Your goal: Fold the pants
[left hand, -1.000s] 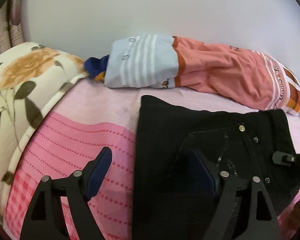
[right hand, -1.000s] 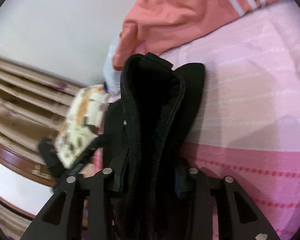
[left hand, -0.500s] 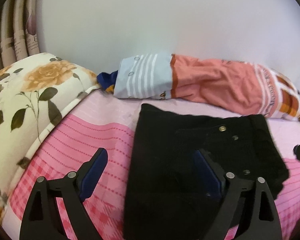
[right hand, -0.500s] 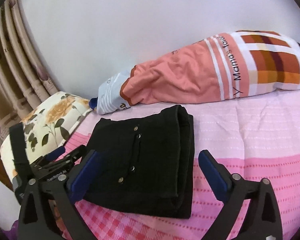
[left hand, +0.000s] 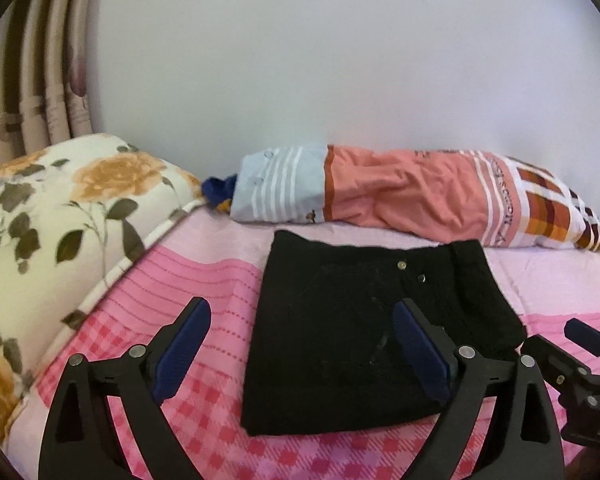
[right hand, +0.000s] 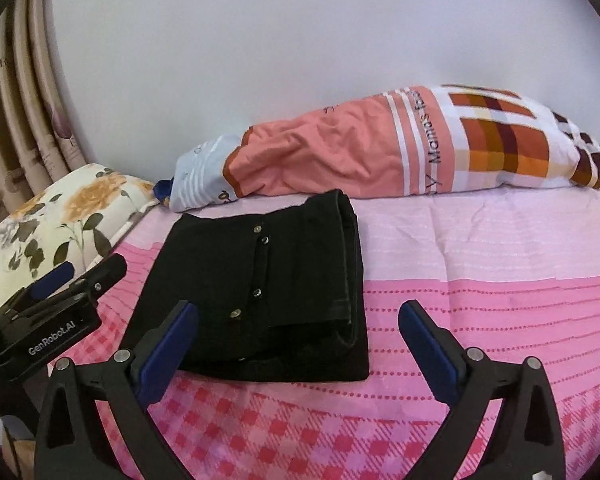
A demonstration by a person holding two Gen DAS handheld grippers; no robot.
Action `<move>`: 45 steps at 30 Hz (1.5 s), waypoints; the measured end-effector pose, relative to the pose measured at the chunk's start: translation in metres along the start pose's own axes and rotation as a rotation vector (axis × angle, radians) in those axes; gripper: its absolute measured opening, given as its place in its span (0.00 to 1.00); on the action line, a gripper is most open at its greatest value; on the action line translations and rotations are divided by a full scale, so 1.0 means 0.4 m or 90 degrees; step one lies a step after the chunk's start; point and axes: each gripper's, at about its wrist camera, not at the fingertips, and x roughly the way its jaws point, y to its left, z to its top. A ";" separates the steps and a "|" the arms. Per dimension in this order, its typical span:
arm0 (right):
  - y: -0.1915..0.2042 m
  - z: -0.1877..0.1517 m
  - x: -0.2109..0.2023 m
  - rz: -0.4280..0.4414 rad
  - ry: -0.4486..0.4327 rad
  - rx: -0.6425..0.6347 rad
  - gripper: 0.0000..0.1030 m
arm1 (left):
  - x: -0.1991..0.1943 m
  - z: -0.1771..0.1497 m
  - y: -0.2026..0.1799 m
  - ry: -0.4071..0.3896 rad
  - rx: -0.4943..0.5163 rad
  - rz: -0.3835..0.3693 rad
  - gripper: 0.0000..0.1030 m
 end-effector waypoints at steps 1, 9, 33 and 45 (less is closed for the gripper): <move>0.005 0.002 -0.009 0.004 -0.002 -0.002 0.97 | -0.016 0.005 -0.002 -0.009 0.005 0.007 0.92; 0.036 0.028 -0.083 0.018 -0.027 -0.013 0.98 | -0.142 0.051 -0.010 -0.075 0.032 0.027 1.00; 0.044 0.061 -0.187 0.020 -0.073 0.001 0.99 | -0.292 0.117 -0.062 -0.130 0.050 0.007 1.00; 0.035 0.061 -0.197 0.014 -0.078 0.008 0.99 | -0.292 0.112 -0.051 -0.093 0.019 0.004 1.00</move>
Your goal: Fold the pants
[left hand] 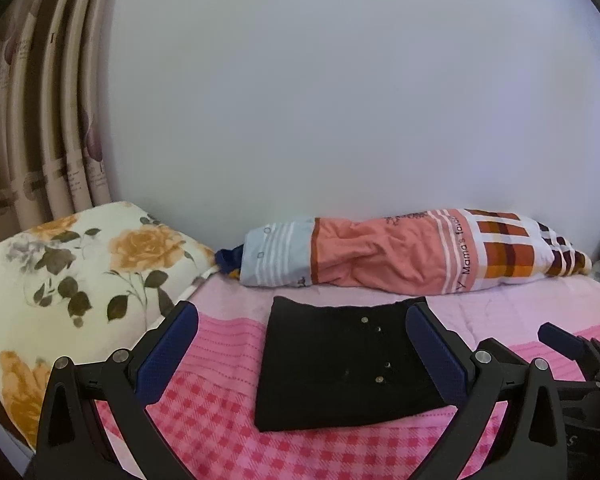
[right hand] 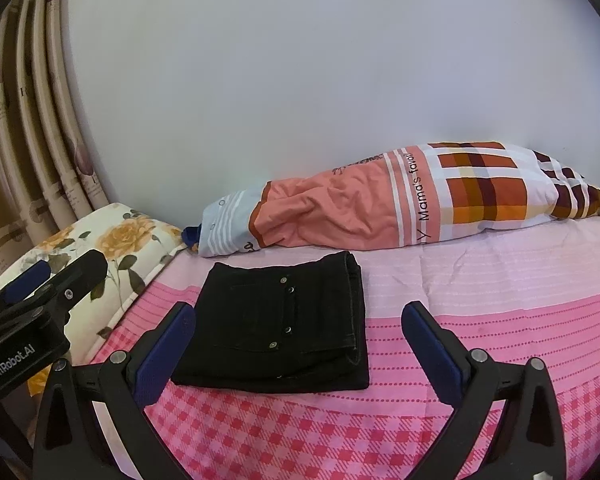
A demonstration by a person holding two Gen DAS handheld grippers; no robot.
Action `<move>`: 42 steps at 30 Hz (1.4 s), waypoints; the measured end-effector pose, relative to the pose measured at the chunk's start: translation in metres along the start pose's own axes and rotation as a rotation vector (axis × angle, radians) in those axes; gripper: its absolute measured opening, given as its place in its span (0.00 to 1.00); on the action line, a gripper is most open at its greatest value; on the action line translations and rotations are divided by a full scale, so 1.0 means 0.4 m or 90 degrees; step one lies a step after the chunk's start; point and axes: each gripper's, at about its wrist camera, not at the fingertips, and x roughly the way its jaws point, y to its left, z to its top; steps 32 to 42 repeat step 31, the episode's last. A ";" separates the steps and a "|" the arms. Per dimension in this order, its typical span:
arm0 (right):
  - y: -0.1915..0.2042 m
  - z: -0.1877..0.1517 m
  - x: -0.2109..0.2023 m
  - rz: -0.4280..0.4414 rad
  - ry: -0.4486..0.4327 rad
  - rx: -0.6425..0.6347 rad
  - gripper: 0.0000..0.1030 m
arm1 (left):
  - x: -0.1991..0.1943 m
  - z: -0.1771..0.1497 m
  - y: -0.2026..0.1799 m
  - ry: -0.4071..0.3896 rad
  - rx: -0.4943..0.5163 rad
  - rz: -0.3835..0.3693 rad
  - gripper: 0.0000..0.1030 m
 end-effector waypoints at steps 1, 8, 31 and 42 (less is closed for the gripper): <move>0.000 0.000 0.000 0.000 0.001 -0.001 0.99 | 0.002 -0.002 0.002 0.001 -0.002 0.000 1.00; 0.006 -0.004 0.005 -0.005 0.006 -0.006 0.99 | 0.018 -0.008 0.012 0.015 -0.008 -0.001 1.00; -0.005 -0.014 0.042 -0.009 0.030 -0.014 0.99 | 0.085 -0.034 0.050 0.054 -0.034 0.007 1.00; -0.005 -0.014 0.042 -0.009 0.030 -0.014 0.99 | 0.085 -0.034 0.050 0.054 -0.034 0.007 1.00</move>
